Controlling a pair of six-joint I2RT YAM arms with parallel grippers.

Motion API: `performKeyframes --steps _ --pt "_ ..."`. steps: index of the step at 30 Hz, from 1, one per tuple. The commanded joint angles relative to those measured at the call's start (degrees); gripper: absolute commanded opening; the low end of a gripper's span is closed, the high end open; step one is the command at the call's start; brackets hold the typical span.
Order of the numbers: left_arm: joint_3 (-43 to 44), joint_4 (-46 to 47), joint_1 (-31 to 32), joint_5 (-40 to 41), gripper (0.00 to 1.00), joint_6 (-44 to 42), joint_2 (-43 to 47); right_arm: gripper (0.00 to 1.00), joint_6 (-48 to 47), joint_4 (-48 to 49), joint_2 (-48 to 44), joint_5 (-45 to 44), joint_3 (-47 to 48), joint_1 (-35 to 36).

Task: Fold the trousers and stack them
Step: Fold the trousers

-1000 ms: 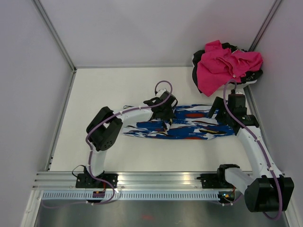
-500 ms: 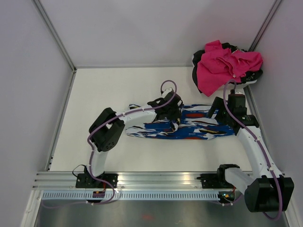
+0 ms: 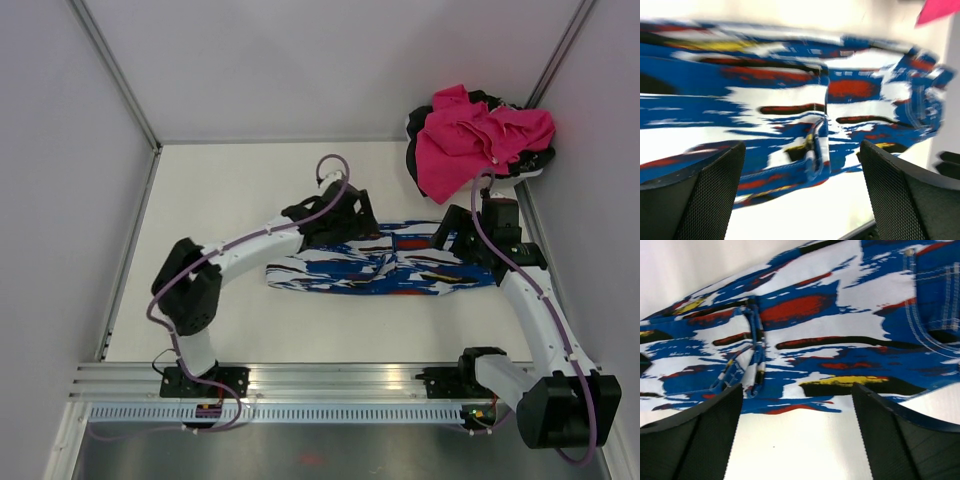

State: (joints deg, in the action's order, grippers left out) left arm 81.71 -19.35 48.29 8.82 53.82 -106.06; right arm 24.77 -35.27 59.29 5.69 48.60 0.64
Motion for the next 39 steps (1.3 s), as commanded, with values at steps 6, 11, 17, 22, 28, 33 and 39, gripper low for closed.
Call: performKeyframes --steps 6,11,17,22,28,33,39 --pt "-26.23 3.18 -18.05 0.32 0.97 -5.56 27.03 0.71 1.41 9.15 3.98 8.11 1.14 7.69" --pt "-33.53 3.97 -23.68 -2.31 0.86 -10.75 33.28 0.47 0.63 9.69 12.24 2.93 6.41 16.04" --pt "-35.31 5.65 -24.65 -6.27 0.82 -11.46 30.48 0.24 -1.22 8.91 21.65 -1.11 11.69 23.78" --pt "-34.25 4.50 -26.84 -7.94 0.83 -16.02 25.21 0.15 -2.71 5.92 25.97 -8.04 9.25 27.66" --pt "-35.39 6.17 -29.92 -12.50 0.83 -20.15 23.18 0.09 -2.72 4.94 23.51 -14.39 1.78 27.66" --pt "-36.45 10.56 -30.28 -17.60 0.83 -21.21 21.69 0.07 -1.31 7.93 24.64 -12.11 -1.57 27.66" --pt "-36.01 12.93 -30.28 -20.06 0.83 -22.18 17.04 0.06 -2.09 7.59 25.35 -12.46 0.53 27.66"
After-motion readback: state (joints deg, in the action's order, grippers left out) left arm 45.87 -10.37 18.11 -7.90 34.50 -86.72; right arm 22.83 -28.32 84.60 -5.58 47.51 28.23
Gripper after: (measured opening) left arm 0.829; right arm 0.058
